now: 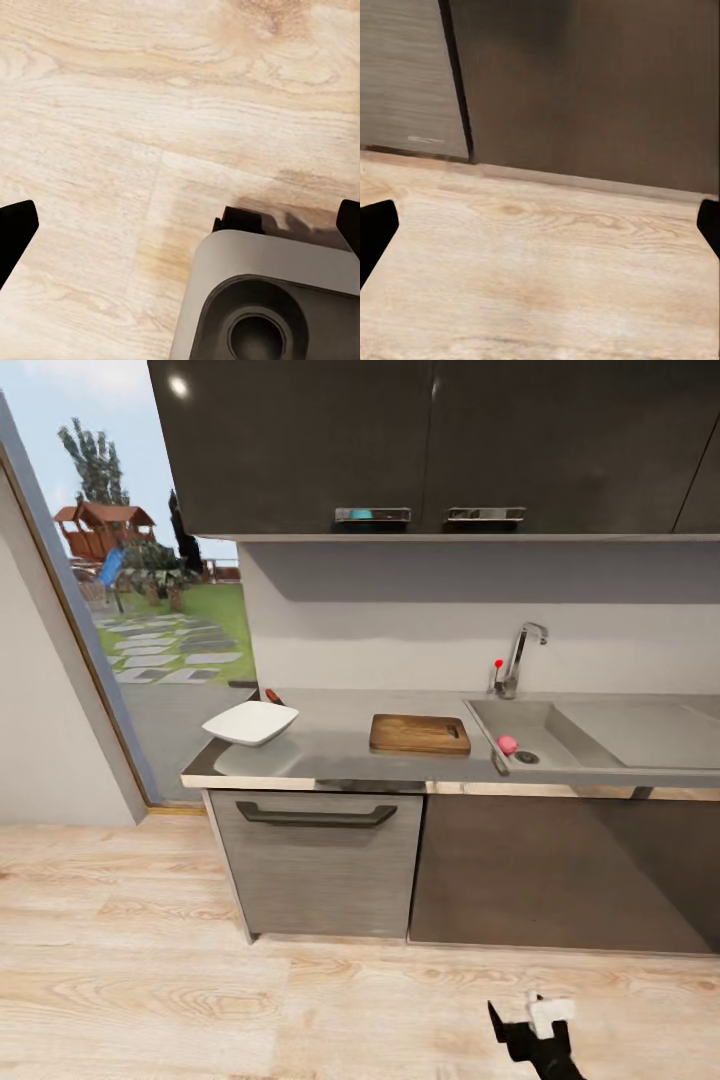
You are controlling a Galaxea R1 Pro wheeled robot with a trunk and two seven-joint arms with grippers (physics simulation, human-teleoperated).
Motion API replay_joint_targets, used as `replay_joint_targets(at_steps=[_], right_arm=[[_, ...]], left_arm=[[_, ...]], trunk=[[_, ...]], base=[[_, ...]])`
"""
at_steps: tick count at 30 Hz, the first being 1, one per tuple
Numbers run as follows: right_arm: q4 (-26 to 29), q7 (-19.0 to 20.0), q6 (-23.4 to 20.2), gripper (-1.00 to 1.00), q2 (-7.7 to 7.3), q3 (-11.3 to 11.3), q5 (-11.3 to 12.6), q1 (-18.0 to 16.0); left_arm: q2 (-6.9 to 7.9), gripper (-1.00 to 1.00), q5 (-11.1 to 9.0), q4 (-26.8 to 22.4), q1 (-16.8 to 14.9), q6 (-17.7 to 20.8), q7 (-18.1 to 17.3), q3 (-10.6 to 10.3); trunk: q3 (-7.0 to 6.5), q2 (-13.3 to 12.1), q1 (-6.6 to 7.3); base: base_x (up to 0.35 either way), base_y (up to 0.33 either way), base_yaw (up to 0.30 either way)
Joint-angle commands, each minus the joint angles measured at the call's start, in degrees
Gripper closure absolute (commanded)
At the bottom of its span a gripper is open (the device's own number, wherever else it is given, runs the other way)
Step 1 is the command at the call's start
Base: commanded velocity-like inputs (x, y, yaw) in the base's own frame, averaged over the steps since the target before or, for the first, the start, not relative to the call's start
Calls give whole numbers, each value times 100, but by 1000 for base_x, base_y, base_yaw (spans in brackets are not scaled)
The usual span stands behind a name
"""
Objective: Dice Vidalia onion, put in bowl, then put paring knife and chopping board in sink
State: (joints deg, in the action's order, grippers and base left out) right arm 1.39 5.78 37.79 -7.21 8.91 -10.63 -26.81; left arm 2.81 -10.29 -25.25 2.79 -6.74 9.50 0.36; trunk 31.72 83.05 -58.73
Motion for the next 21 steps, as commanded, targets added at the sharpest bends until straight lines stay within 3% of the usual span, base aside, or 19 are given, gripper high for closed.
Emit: replay_joint_targets(at_steps=[1,2,3,7,10,12,18,21], right_arm=[[-21,1,230,-100,54,65,-29,167],[-27,-11,345,-100,84,65,-30,239],[-43,-68,873,-100,216,66,-33,502],[-49,-266,1527,-100,381,71,-21,828],[-50,-690,1876,-100,527,76,-13,998],[-47,-1087,1911,-100,597,83,-10,1064],[-43,-1176,1702,-100,614,84,-8,1079],[-35,-1197,1398,-100,619,84,-9,1081]], left_arm=[[1,-100,-51,-7,2,-11,8,-10],[1,-100,-51,-5,2,-11,8,-10],[1,-100,-51,-6,2,-11,8,-10],[1,-100,-52,-6,2,-11,8,-10],[1,-100,-52,-6,2,-11,8,-10],[-1,-100,-58,5,2,-11,8,-10],[-7,-100,-60,18,2,-11,8,-17],[-8,-100,-60,19,2,-11,8,-18]], trunk=[[3,2,0],[3,2,0],[3,2,0],[3,2,0],[3,2,0],[3,2,0],[3,2,0],[3,2,0]], base=[[0,0,0],[0,0,0],[0,0,0],[0,0,0],[0,0,0],[0,0,0],[0,0,0],[0,0,0]])
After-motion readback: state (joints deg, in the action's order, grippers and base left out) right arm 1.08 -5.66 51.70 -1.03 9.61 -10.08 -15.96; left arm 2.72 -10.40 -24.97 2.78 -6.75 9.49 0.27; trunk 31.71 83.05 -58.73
